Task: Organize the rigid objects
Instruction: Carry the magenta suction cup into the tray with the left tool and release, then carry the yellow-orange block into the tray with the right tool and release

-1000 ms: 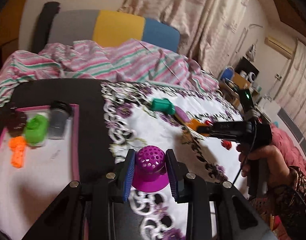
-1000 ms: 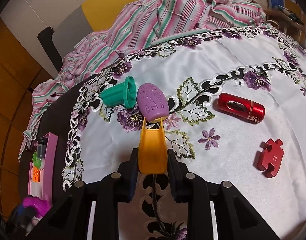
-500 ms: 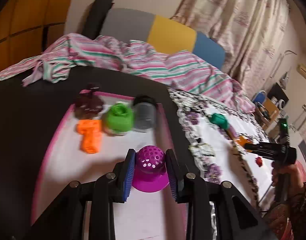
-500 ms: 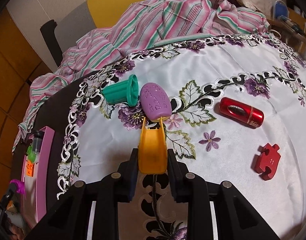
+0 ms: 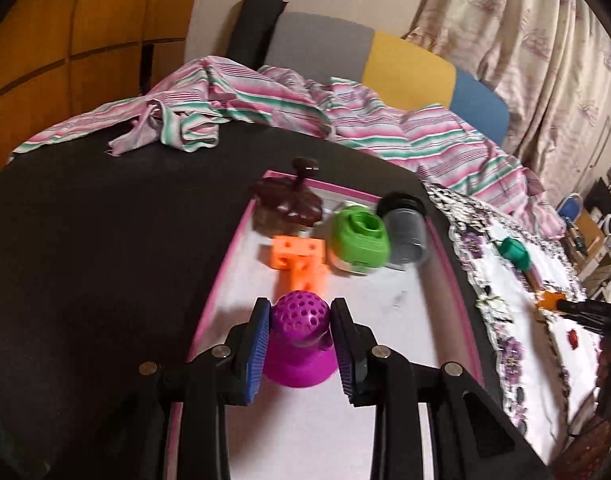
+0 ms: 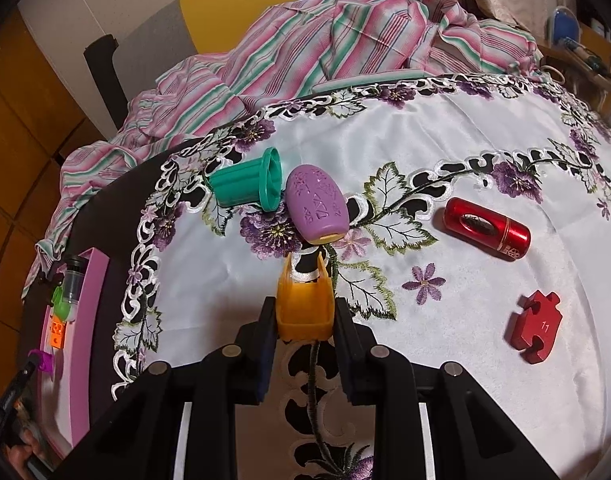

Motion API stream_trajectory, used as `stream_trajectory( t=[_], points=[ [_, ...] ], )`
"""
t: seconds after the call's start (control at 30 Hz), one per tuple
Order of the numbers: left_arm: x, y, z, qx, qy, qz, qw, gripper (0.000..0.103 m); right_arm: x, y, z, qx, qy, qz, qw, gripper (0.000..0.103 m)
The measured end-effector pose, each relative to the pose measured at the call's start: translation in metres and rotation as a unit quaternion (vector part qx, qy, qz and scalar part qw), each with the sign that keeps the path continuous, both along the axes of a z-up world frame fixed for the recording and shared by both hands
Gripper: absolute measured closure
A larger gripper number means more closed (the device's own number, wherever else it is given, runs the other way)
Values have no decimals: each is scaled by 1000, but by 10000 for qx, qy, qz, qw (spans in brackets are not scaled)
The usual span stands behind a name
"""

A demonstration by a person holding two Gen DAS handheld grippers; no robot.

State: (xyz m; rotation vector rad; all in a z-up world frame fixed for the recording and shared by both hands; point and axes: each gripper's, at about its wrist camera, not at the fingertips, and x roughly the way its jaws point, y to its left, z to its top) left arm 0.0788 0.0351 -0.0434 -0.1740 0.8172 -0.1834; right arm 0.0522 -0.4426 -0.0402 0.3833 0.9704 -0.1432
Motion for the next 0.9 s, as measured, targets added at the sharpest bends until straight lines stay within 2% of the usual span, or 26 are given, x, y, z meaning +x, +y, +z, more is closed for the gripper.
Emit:
stream_trajectory(
  t=[0.2,0.27,0.5,0.6,0.8,0.9],
  points=[
    [5,8,-8,126,70,228,9996,69,2,12,4,-126,-78,259,9996,76],
    [1,10,-6,27,54,258,9996,62,2,17,6,-152,-140,357,9992,76],
    [-23,20,4,-386,-34,420,9984,57,2,32,12,-214,-330,716,9967,76],
    [-30,20,7,-618,45,362,9974,57,2,41,13,-304,-363,923,9946,76],
    [-41,10,11,-707,35,102,9974,57,1,61,13,-366,-350,1228,9911,76],
    [-45,4,10,-990,65,-188,9949,56,-1,76,14,-344,-379,1378,9891,76]
  ],
)
